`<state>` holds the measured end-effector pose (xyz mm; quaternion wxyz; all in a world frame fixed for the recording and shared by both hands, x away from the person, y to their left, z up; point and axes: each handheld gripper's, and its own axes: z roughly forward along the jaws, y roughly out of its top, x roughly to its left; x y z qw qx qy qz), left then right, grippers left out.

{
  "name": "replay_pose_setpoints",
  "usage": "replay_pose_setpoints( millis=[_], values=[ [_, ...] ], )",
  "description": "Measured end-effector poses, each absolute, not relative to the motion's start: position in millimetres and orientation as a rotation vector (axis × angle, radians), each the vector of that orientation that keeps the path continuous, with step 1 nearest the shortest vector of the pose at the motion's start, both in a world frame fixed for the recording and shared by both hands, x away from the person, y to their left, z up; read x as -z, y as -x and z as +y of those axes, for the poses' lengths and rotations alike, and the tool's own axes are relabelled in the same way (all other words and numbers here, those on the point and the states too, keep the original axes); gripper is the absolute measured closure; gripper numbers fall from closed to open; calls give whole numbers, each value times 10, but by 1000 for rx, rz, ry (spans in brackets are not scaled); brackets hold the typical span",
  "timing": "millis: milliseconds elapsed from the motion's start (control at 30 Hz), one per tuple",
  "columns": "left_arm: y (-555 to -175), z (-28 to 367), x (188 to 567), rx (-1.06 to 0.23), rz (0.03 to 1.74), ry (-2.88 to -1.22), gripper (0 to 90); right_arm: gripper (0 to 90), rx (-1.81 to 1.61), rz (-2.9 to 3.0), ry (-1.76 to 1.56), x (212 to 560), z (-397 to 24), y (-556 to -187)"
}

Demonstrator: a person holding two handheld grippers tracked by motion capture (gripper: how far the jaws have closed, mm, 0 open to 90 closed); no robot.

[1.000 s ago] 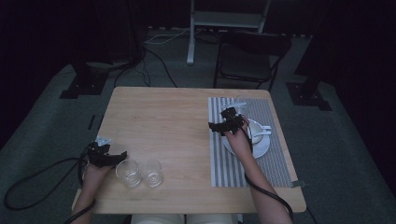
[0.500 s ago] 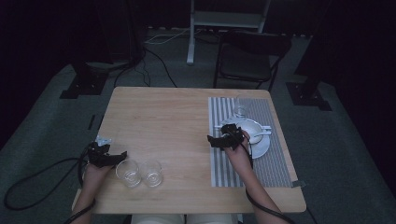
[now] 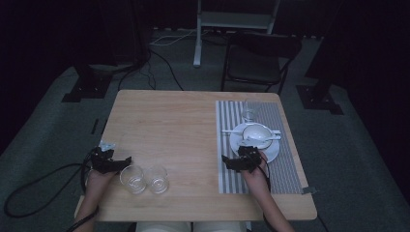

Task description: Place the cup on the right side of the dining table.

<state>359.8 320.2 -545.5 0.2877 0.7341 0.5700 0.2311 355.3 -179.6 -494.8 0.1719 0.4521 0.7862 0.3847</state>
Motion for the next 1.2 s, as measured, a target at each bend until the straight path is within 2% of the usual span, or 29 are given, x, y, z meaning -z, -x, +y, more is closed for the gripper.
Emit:
replay_pose_setpoints(
  millis=[1167, 1200],
  values=[
    [-3598, 3202, 5454, -617, 1523, -1961, 27, 124, -981, 2044, -1503, 5261, -2842, -3001],
    [-3598, 3202, 5454, -617, 1523, -1961, 27, 124, -984, 1983, -1547, 5285, -2969, -2949]
  ],
)
